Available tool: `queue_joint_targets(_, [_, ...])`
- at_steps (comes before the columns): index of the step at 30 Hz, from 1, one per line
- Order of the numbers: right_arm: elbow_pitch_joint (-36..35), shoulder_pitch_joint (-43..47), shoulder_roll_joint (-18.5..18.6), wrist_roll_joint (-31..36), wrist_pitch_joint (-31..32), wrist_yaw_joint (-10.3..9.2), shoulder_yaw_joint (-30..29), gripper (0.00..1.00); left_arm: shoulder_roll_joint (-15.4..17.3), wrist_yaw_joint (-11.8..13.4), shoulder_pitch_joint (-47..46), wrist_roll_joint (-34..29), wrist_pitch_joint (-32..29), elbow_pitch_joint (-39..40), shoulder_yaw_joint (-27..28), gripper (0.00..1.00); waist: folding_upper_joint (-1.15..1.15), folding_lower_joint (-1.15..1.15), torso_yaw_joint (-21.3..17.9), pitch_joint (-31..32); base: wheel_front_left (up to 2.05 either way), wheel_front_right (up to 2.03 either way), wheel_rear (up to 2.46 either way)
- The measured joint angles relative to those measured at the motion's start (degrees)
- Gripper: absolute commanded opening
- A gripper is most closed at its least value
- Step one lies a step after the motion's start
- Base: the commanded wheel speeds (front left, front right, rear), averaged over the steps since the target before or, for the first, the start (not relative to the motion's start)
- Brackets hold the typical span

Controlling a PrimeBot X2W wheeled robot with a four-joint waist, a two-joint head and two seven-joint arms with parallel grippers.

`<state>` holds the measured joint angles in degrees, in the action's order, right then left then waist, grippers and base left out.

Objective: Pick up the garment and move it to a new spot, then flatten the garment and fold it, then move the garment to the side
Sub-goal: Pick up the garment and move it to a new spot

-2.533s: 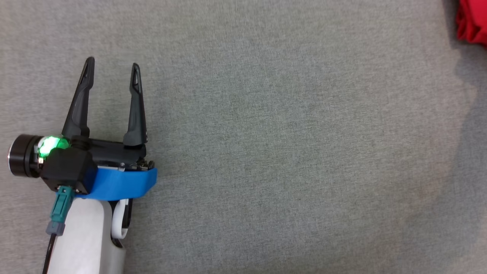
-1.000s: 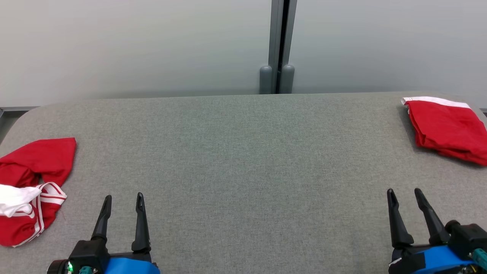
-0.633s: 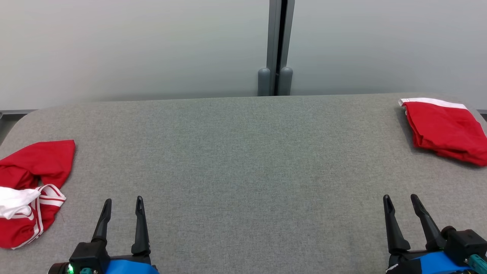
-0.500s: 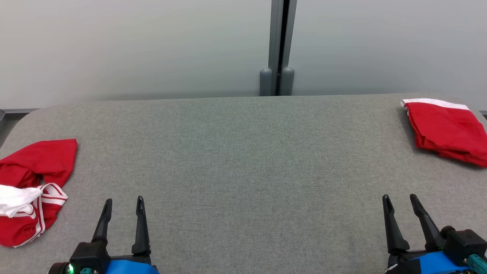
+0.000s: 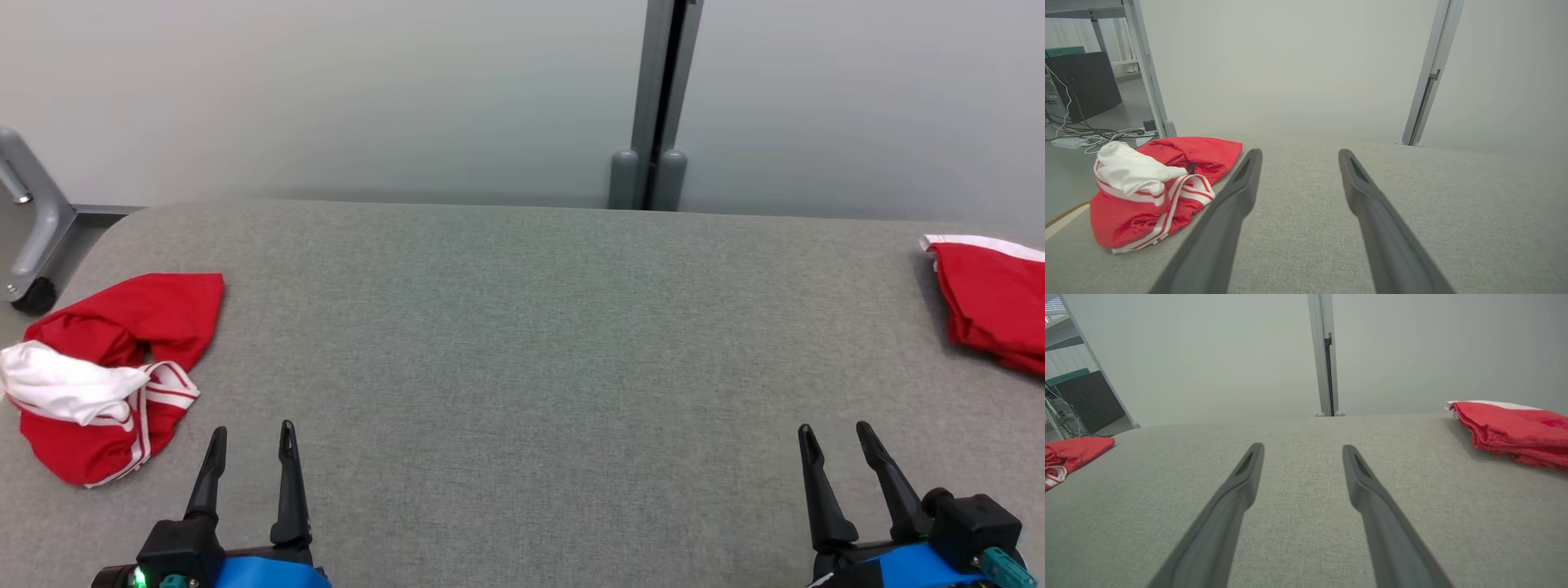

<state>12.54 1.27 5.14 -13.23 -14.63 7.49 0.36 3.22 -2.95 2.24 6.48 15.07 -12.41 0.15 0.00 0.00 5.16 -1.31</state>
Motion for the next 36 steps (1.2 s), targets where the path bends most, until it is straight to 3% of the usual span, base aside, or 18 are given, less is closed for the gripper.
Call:
queue_joint_targets(23, [1.41,-0.42,-1.02,0.01,-0.26,-0.01,1.32,1.0,0.16,0.67,0.24,-0.36,0.0,1.24,2.54,1.0,0.0,0.0,18.14,-0.8,0.0,0.0,0.0])
queue_joint_targets(36, [1.62,-0.77,-0.93,0.11,-0.34,0.0,1.99,1.0,0.03,1.05,1.13,0.34,0.0,1.42,3.18,1.0,0.0,0.0,22.42,-1.92,0.0,0.0,0.0])
